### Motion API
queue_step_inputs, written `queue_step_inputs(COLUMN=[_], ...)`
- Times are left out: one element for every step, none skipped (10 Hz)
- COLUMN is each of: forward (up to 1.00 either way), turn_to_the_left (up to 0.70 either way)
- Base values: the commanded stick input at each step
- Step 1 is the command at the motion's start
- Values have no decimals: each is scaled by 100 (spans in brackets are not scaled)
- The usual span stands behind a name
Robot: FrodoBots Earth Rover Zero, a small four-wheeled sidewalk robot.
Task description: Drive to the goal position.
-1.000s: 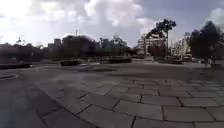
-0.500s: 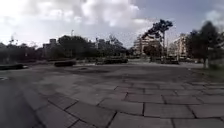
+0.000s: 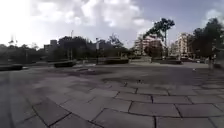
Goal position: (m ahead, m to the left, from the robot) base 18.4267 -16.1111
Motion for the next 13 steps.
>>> queue_step_inputs(forward=[70,70,70,70,70,70,70,70,70,70,70,70,70], turn_to_the_left=[0,0,0,0,-5,-11,-21,-34,-4,-24,-30,-27,-31])
